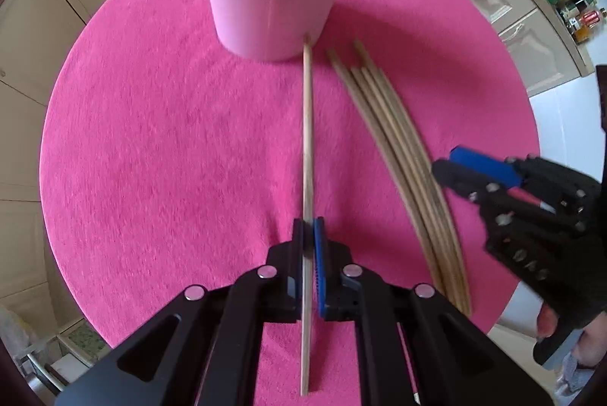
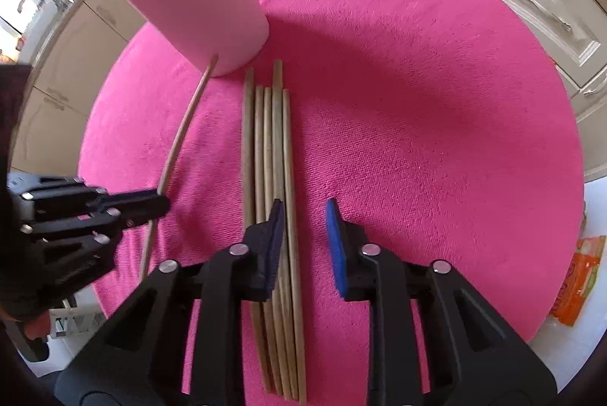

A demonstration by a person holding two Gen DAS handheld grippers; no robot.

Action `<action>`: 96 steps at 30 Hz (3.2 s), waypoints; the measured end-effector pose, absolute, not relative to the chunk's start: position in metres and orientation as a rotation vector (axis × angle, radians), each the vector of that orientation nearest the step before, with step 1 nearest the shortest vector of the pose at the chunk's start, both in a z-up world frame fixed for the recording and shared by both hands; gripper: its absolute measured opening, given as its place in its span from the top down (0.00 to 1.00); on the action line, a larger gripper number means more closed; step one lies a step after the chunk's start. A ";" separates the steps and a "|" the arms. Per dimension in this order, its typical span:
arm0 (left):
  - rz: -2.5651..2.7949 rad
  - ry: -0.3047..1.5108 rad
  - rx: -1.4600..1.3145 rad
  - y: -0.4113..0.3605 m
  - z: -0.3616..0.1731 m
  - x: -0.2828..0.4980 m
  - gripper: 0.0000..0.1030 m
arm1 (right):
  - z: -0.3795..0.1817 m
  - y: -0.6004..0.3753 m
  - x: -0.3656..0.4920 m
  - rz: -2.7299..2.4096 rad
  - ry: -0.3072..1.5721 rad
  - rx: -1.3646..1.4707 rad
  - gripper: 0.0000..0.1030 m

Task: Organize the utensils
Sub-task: 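Close the left gripper on a chopstick while the right gripper grasps another, then lift both held chopsticks up over the pink cup, then lower both chopsticks into the pink cup and open both grippers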

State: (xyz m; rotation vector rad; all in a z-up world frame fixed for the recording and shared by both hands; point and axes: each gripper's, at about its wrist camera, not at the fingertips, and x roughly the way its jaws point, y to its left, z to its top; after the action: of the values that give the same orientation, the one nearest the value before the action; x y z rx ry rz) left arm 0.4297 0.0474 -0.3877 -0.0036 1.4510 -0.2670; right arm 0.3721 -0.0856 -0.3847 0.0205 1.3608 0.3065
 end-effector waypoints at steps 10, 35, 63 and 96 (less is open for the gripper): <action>-0.272 1.522 0.036 0.052 -0.397 0.448 0.93 | -0.391 -0.071 0.386 0.320 1.448 -0.063 0.86; -0.442 1.349 0.025 0.068 -0.357 0.425 0.95 | -0.348 -0.116 0.370 0.208 1.302 0.238 0.95; -0.515 0.588 -0.215 0.142 -0.183 0.451 0.95 | -0.165 -0.041 0.378 0.257 0.724 0.293 0.95; -0.446 0.518 -0.189 0.119 -0.235 0.510 0.95 | -0.201 0.008 0.423 0.152 0.745 0.075 0.95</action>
State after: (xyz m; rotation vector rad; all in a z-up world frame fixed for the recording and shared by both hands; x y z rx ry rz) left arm 0.5098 0.1187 -0.2350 -0.1887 0.5181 -0.4462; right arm 0.4228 0.0079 -0.2015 0.0748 0.7448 0.1517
